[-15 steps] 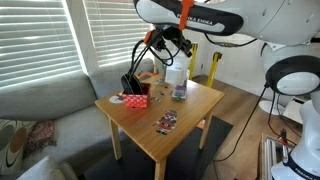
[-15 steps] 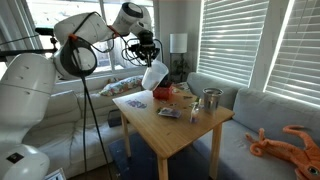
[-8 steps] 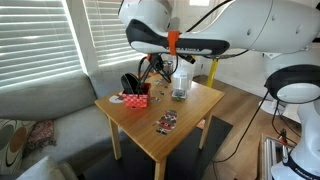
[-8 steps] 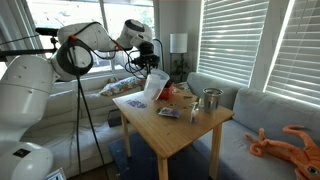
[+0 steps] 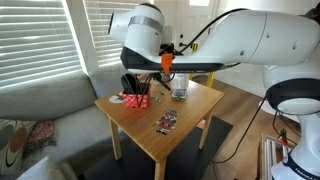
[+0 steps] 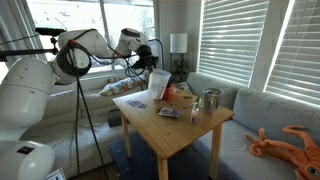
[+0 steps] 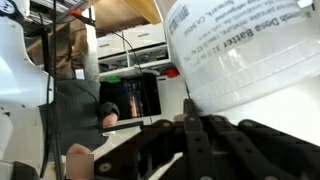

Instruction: Position the jar upright

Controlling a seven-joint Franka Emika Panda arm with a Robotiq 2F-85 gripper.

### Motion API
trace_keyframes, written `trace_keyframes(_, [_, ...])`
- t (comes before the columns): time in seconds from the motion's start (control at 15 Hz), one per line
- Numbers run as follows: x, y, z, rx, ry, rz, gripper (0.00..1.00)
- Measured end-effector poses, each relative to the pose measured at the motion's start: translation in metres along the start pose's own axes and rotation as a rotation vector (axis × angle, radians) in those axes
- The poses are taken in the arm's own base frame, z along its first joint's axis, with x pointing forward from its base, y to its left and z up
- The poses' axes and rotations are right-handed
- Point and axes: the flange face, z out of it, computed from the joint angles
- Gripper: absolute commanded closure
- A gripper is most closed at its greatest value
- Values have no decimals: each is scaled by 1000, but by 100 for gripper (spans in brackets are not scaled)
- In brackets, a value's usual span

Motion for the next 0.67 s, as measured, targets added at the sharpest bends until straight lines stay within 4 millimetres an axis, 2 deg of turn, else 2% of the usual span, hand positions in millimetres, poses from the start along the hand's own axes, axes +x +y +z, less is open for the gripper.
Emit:
trace_keyframes(0.2, [-20, 7, -16, 140, 67, -30, 99])
trace_keyframes(0.47, [-55, 23, -39, 350, 137, -62, 99])
trace_keyframes(0.53, [-63, 28, -43, 400, 156, -62, 95])
trace_keyframes(0.67, [-76, 39, -45, 459, 180, -55, 95])
